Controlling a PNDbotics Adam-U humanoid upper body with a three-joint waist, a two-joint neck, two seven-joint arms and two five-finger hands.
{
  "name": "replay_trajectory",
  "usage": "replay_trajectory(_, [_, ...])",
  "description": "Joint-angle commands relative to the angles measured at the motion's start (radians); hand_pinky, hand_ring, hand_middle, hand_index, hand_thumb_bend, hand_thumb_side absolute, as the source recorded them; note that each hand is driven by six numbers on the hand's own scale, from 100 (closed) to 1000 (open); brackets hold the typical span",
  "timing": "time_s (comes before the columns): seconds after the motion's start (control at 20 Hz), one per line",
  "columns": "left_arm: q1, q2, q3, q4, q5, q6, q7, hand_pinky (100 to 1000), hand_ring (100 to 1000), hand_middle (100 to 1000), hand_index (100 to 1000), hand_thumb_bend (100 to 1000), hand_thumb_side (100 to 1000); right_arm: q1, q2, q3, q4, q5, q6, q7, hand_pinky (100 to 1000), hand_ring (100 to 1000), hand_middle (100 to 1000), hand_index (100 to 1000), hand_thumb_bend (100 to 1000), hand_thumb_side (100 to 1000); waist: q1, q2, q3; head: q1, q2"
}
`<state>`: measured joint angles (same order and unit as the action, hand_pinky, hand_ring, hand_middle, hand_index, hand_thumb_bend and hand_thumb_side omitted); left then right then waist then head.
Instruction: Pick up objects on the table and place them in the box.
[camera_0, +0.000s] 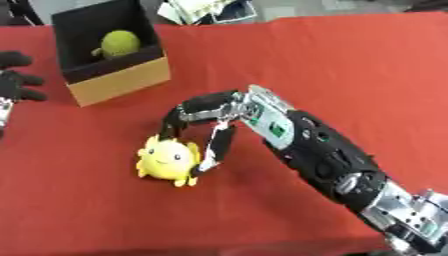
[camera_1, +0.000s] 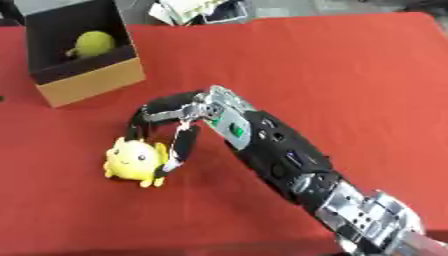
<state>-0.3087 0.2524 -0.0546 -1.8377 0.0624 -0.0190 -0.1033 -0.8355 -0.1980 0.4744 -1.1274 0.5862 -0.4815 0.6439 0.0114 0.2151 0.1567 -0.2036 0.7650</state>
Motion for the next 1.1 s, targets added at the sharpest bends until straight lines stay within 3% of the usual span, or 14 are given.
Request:
replay_trajectory(0.05, [-0.012,0.009,-0.001,-0.013,-0.001,-0.001,-0.002,605,669,725,792,407,585,-0.021,-0.007,-0.014,-0.004,0.021,-0.016,-0.057,658,588,545,647,437,177,0.005,-0.020,0.001,0.000,0.005])
replay_trajectory(0.3, [-0.012,0.009,-0.002,-0.013,-0.001,-0.001,-0.003,605,670,726,792,404,586,-0.026,-0.012,-0.017,-0.013,0.030,-0.019,-0.153,605,507,439,518,380,100,0.007,-0.020,0.001,-0.001,0.005])
replay_trajectory(0.6, [-0.013,0.009,-0.003,-0.013,0.000,0.000,-0.004,605,671,727,792,400,587,-0.035,-0.017,-0.020,-0.024,0.033,-0.010,-0.272,550,448,370,443,270,100,0.008,-0.020,0.004,-0.003,0.005])
replay_trajectory(1.1, [-0.020,0.018,-0.003,-0.056,0.019,-0.007,0.000,607,671,726,791,393,579,-0.151,-0.115,-0.065,-0.049,-0.007,0.038,-0.341,565,453,373,446,272,100,0.006,-0.027,0.045,-0.012,0.005])
